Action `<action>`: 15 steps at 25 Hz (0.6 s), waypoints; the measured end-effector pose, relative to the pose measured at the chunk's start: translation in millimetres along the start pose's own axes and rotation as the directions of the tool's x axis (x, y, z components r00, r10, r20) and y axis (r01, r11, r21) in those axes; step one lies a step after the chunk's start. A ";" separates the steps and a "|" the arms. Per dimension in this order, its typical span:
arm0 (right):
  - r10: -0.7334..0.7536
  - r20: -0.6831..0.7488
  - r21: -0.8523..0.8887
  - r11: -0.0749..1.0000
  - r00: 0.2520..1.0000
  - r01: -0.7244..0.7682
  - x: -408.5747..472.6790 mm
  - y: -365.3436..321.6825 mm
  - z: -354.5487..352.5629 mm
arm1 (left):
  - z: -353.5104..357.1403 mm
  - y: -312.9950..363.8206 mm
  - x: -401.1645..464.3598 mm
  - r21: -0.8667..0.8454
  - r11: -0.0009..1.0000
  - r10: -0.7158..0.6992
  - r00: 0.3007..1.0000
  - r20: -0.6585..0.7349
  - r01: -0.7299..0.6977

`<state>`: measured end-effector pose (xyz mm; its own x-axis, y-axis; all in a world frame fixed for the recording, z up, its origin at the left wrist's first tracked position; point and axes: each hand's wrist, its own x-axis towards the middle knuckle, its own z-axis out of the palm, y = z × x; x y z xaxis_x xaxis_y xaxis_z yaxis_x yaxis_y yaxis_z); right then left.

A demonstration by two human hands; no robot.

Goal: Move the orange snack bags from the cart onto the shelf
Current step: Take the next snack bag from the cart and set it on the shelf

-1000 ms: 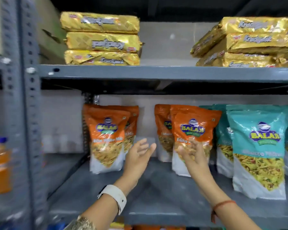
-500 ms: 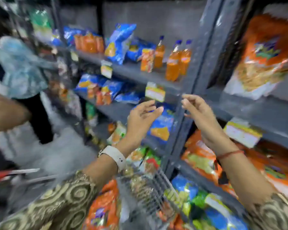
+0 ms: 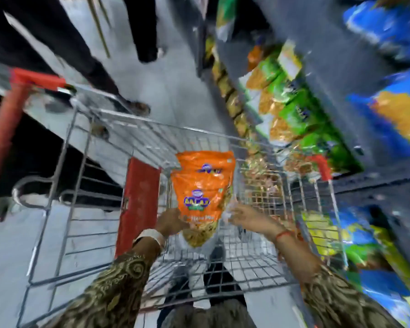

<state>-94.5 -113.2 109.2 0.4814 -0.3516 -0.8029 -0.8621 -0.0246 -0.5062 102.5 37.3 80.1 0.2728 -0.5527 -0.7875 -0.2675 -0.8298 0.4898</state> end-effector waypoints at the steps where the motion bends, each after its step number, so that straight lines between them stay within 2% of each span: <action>1: 0.079 0.068 -0.072 0.995 0.995 -0.074 31.5 18.2 18.2 | 12.6 -16.1 12.1 -0.057 0.998 -0.010 1.000 0.017 0.011; 3: 0.187 0.174 -0.171 0.973 0.967 -0.158 79.9 44.6 51.5 | 32.6 -43.7 38.2 -0.174 0.982 -0.081 0.997 -0.004 0.079; 5: 0.219 0.248 -0.198 0.965 0.944 -0.171 112.2 63.5 75.9 | 48.9 -69.3 64.7 -0.307 0.934 -0.177 0.983 0.038 0.180; 8: 0.166 0.302 -0.041 0.986 0.939 -0.161 135.6 77.5 89.8 | 69.2 -104.8 93.5 -0.370 0.893 -0.194 0.962 0.193 0.254; 10: 0.131 0.348 0.054 0.986 0.928 -0.159 142.5 84.7 95.5 | 80.5 -122.8 105.2 -0.421 0.877 -0.126 0.956 0.265 0.233; 12: 0.119 0.379 0.158 0.969 0.918 -0.191 140.6 87.2 96.5 | 92.7 -132.1 109.9 -0.529 0.823 -0.083 0.965 0.249 0.207; 15: 0.076 0.379 0.236 0.956 0.922 -0.176 131.3 88.4 87.6 | 85.9 -120.5 97.1 -0.447 0.868 -0.133 0.969 0.210 0.216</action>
<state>-93.6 -79.5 -68.5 0.4382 0.0291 -0.8984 -0.8714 0.2591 -0.4166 81.9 90.2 -87.4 0.1058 -0.4087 -0.9065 0.2398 -0.8742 0.4221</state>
